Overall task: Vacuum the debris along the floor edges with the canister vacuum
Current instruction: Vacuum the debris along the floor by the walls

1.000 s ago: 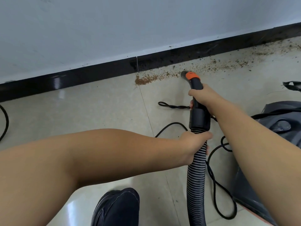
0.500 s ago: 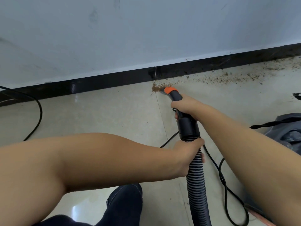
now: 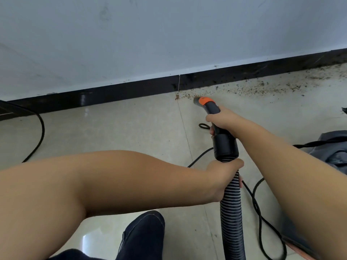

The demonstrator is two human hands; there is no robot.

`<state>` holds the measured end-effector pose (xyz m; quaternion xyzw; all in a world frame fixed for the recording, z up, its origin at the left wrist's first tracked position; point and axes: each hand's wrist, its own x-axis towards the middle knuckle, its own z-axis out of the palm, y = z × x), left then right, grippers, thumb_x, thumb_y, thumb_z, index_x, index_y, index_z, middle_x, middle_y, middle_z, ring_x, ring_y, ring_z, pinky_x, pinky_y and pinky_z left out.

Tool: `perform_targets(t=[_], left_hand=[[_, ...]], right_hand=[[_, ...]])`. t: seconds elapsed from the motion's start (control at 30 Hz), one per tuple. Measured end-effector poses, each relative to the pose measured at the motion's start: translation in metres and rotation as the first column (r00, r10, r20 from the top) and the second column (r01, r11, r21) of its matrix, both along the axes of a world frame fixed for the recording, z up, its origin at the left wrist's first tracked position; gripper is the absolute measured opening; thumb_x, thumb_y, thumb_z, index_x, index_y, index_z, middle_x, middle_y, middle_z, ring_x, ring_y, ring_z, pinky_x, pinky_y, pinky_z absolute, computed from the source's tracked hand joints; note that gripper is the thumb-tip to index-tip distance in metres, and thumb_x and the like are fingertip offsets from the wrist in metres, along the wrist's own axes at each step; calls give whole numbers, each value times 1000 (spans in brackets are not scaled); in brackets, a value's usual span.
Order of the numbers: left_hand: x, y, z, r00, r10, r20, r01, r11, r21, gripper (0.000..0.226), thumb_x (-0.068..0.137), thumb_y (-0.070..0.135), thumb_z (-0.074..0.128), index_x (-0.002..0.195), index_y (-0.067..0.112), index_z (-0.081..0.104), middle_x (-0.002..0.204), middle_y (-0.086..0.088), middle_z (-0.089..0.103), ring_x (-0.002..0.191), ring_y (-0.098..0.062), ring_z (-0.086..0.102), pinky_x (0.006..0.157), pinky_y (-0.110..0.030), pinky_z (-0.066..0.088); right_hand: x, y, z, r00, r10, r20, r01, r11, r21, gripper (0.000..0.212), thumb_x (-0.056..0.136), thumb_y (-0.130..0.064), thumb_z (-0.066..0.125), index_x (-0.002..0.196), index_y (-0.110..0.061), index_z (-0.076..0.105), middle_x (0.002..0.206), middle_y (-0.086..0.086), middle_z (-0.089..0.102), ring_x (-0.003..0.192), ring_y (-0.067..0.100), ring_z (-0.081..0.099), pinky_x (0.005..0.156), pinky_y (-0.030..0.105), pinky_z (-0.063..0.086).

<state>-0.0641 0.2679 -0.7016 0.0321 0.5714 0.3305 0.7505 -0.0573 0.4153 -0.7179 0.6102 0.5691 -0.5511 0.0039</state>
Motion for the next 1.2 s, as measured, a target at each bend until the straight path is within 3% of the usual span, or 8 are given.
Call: perform_targets(t=[0.2,0.4,0.7,0.77,0.97,1.2], left_hand=[[12,25,-4,988,-151,4,151,988,22,22,90,24,62,98,8,49,63,-6,55,54,-17,52,57,-26,46],[8,50,-6,987,-161,-13,161,987,16,26,91,23,62,106,7,48,67,-6,54,54,-16,53,49,-24,48],[2,38,-7,998,-57,-6,57,998,16,15,91,21,61,91,12,49,67,-6,55,54,-16,53,55,-24,48],[1,31,-6,999,-42,-16,42,999,22,14,91,20,59,92,11,48,64,-6,55,50,-15,52,50,-20,47],[-7,7,-5,998,14,-56,-12,999,40,18,92,26,59,84,13,51,66,-4,59,51,-14,57,53,-21,49],[-26,-7,-7,980,119,-162,-107,991,84,25,91,37,62,86,13,56,75,-6,62,58,-16,60,57,-25,52]], right_hand=[[38,26,-8,978,-206,-15,206,978,36,33,90,-8,52,122,-4,43,63,13,56,48,22,58,57,35,54],[45,49,-12,956,-294,-9,294,955,45,41,91,-10,53,128,-6,39,68,15,57,54,25,59,72,46,56],[16,39,-10,992,-124,30,122,990,68,35,89,-11,52,123,-8,42,69,13,58,46,20,59,50,28,50],[10,31,-9,996,-88,27,85,994,71,34,89,-11,52,121,-8,42,71,13,58,44,19,58,48,26,49],[-13,9,-5,1000,5,18,-6,999,37,29,90,-11,53,117,-10,42,77,14,57,40,16,58,43,24,48],[-50,-7,-5,992,124,-27,-124,992,-7,25,87,-14,54,110,-13,45,73,11,60,51,20,63,62,36,56]])
